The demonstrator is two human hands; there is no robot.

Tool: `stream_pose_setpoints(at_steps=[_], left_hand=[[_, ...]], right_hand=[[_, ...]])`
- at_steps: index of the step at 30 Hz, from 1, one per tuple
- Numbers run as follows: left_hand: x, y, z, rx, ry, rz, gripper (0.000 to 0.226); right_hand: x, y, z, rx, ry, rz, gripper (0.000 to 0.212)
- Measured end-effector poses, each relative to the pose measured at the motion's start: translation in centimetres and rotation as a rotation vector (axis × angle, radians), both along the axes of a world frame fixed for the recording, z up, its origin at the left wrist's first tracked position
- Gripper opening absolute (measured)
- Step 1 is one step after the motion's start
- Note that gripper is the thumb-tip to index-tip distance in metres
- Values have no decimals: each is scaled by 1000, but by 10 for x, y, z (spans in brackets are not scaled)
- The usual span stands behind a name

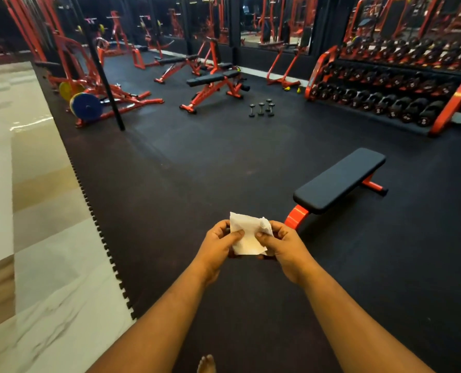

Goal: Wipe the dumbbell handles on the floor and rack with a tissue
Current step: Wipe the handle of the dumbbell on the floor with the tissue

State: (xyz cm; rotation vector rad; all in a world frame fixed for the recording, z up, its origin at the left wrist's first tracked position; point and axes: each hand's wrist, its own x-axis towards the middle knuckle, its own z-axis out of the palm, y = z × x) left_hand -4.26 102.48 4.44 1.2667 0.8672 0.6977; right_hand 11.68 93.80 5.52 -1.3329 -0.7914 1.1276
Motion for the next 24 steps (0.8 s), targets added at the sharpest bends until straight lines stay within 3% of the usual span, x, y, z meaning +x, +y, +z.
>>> stream_pose_setpoints(at_steps=[3,8,15,20,24], left_hand=[[25,84,3,36,-66,-57,14],[71,217,26,46,-117,-235,12],[170,371,27,119,-122,-286,12],[264,477,22,42,-212,-291,21],[338,555,23,36,-85,-292,40]], right_hand=[[28,79,-1,9,-2,-30,16],[77,198,19,-20,29,-34,32],[179,335,30,36,-121,-112,30],[280,435,15,87,-111,-127,26],[357,513,13,97,-112,-110,29]])
